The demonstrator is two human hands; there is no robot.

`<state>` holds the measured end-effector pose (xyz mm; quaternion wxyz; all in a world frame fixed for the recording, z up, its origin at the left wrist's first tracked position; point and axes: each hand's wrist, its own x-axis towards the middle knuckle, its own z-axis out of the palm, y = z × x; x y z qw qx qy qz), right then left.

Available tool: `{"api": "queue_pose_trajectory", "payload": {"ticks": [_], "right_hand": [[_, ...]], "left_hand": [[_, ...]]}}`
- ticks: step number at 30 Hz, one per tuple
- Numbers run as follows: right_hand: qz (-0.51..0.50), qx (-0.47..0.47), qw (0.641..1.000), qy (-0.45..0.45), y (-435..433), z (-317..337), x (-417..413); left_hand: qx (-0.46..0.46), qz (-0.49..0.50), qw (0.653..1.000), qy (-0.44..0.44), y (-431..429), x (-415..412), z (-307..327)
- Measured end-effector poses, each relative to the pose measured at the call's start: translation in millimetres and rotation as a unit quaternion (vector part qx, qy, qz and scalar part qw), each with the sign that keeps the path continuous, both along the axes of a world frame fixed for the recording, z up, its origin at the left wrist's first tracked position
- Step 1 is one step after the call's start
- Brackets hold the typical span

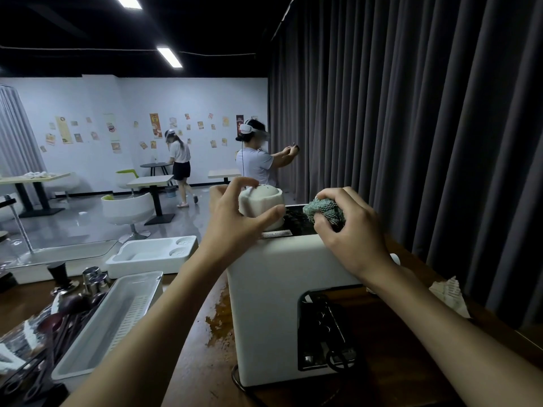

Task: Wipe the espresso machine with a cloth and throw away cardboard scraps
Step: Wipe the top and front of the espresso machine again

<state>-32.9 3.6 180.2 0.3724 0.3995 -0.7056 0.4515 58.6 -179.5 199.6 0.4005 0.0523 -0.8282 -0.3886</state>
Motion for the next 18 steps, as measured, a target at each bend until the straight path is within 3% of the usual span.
{"api": "queue_pose_trajectory", "payload": {"ticks": [18], "right_hand": [[0.003,-0.001,1.000,0.000,0.2,-0.6,-0.2]], "left_hand": [[-0.001,0.006,1.000,-0.001,6.8,5.7,1.0]]}}
